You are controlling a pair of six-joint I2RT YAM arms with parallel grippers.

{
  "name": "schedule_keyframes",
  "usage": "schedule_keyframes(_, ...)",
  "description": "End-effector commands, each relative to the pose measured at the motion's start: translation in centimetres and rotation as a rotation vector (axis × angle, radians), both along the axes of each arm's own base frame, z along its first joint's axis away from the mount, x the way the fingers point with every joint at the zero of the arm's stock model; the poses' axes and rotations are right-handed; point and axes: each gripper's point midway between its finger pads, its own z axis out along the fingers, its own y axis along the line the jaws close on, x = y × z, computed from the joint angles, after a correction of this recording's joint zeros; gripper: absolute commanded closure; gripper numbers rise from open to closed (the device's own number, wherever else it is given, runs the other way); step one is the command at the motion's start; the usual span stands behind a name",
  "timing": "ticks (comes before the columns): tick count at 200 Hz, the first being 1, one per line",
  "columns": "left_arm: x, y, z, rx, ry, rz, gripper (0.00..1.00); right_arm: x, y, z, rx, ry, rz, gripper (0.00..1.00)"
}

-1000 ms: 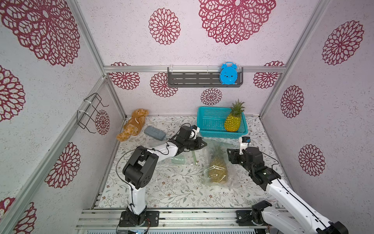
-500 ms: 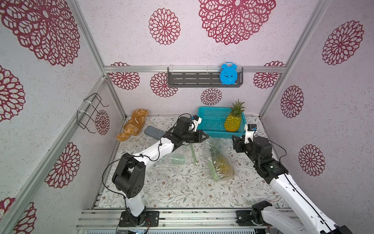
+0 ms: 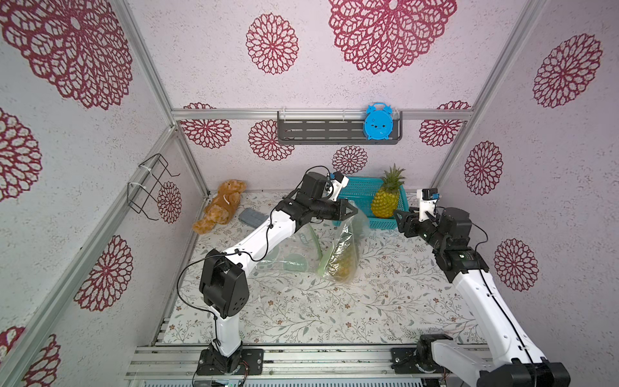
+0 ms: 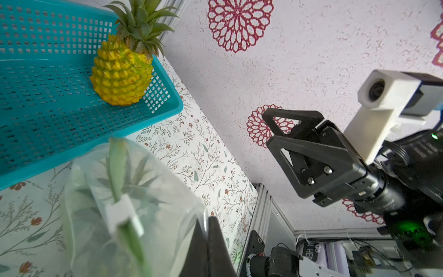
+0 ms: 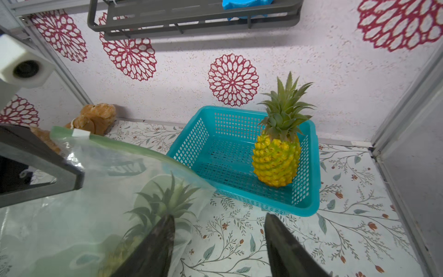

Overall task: Open the zip-top bag and take out the pineapple
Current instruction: Pick up the zipper food storage bag at the center of the board.

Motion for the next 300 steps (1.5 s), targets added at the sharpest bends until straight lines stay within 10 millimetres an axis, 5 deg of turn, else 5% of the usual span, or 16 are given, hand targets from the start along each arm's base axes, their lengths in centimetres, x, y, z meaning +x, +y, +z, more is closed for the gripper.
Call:
schedule_keyframes(1,-1.3,-1.7,2.2,-0.018,-0.070,-0.092,1.00,-0.2,0.8,1.6,-0.009,-0.049,0.122,0.36)
schedule_keyframes(31,-2.9,-2.3,1.8,0.004,-0.082,-0.170,1.00,-0.6,1.6,0.5,-0.053,-0.049,0.246,0.36)
schedule_keyframes(86,-5.3,-0.1,1.1,0.068,-0.158,-0.201,1.00,-2.6,4.3,-2.1,-0.023,-0.004,0.529,0.36)
schedule_keyframes(200,-8.3,1.1,1.9,0.062,-0.205,-0.297,1.00,-1.9,6.0,-5.2,0.024,0.045,0.740,0.33)
schedule_keyframes(232,-8.3,1.3,1.9,0.069,-0.218,-0.293,1.00,-2.7,6.6,-5.7,0.068,0.077,0.806,0.46)
schedule_keyframes(273,-7.8,1.7,1.9,0.078,-0.226,-0.260,1.00,-2.8,6.6,-4.8,0.059,0.071,0.781,1.00)
schedule_keyframes(300,-7.4,2.2,2.0,0.069,-0.235,-0.225,1.00,-2.7,5.8,-2.4,-0.001,0.014,0.682,1.00)
